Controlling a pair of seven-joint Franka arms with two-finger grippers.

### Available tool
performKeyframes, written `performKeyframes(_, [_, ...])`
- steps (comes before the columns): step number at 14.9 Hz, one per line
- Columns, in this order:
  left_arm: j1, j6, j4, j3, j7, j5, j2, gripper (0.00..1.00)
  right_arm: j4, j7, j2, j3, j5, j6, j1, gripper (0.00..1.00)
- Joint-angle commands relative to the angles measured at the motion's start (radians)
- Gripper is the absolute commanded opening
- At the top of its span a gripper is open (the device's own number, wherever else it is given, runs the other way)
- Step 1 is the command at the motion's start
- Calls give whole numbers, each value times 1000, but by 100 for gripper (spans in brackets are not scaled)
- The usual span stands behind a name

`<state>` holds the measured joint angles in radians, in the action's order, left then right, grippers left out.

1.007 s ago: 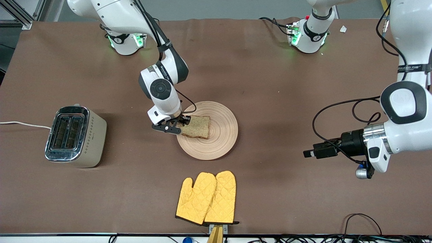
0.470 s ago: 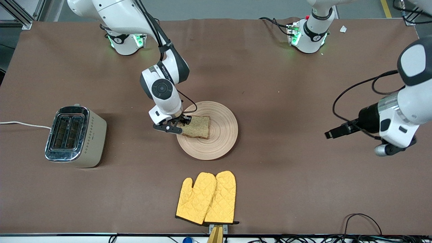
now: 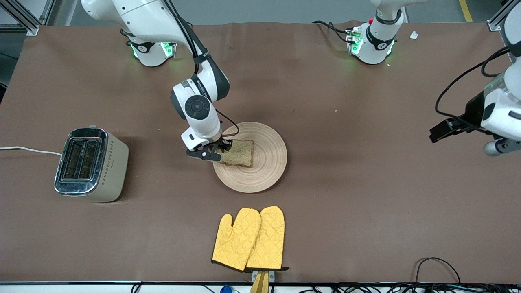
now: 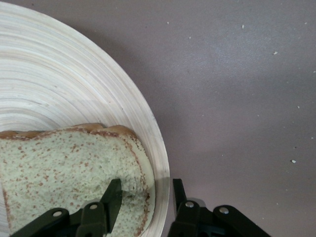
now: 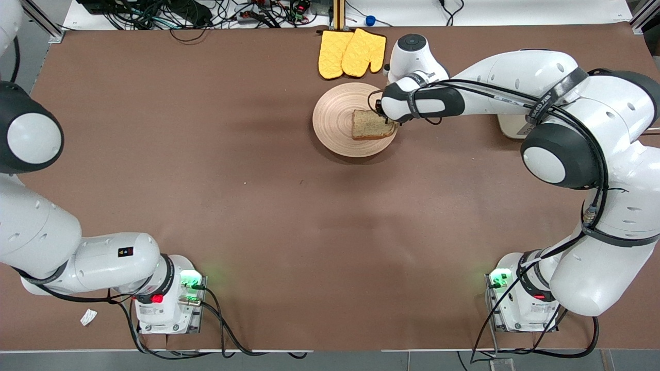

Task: Move plate and put bread in toaster
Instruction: 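Grasp the bread slice with the right gripper while the left gripper withdraws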

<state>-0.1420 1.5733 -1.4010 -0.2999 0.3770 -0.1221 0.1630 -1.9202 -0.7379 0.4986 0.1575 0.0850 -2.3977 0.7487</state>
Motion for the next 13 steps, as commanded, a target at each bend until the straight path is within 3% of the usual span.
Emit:
performKeyframes(1, [-2,-47,-10,-2,-36,-28,-52,100,-2,-28,1,10,-17,-12,15,41])
performKeyframes(6, [16,-96,-24,70,-190,1,-141,100,-3,-28,3,10,-17,-14,17,17])
performKeyframes(9, [21,-96,-90,82,-191,25,-200,100,-3,-28,3,10,-17,-14,18,4])
performKeyframes(13, [12,-95,-88,82,-193,56,-188,100,-2,-28,3,10,-17,-12,18,1])
